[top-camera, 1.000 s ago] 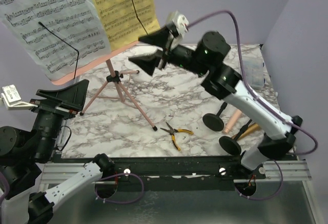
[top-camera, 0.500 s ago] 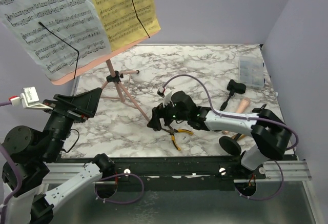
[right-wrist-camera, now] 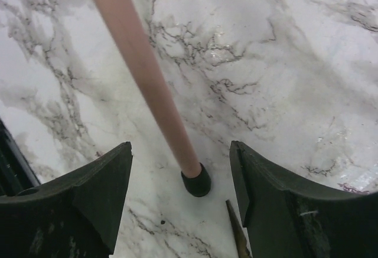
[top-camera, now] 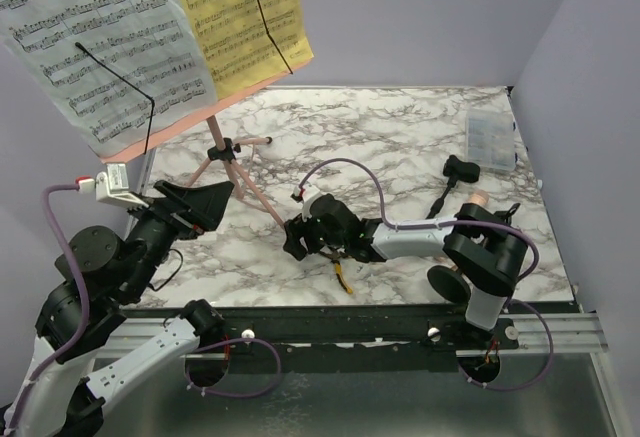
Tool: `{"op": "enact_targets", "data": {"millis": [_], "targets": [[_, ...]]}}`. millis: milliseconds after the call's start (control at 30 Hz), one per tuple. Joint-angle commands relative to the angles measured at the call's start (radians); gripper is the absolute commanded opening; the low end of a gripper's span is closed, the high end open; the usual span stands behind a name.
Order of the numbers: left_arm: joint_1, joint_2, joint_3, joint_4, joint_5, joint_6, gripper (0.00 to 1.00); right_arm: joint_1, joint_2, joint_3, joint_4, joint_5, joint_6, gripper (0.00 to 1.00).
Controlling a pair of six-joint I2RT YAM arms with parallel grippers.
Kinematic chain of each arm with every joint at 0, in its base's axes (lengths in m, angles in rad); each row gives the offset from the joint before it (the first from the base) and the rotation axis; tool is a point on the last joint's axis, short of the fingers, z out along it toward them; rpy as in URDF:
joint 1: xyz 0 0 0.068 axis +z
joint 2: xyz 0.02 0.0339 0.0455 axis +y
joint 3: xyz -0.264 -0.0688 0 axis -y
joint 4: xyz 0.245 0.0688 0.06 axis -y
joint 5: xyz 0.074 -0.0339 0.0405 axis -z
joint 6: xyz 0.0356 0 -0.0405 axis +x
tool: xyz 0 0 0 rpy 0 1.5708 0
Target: Set up the instrument practice props
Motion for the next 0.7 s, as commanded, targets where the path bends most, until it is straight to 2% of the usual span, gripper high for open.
{"op": "enact_targets", "data": {"millis": [0,233,467,667], "targets": [[-0.005,0.004,-0.037,-0.009,0.027,-0.015,0.99,0.000,0.050,0.021,0.044,0.092,-0.034,0.71],[-0.005,-0.012,-0.056,-0.013,0.027,-0.044,0.99,-0.005,0.072,0.014,0.044,0.217,-0.050,0.61],[-0.005,-0.017,-0.066,-0.013,0.039,-0.065,0.99,-0.080,0.080,-0.002,0.068,0.236,-0.094,0.59],[-0.005,-0.001,-0.078,-0.011,0.053,-0.071,0.99,-0.193,0.080,0.007,0.056,0.224,-0.129,0.60]]}}
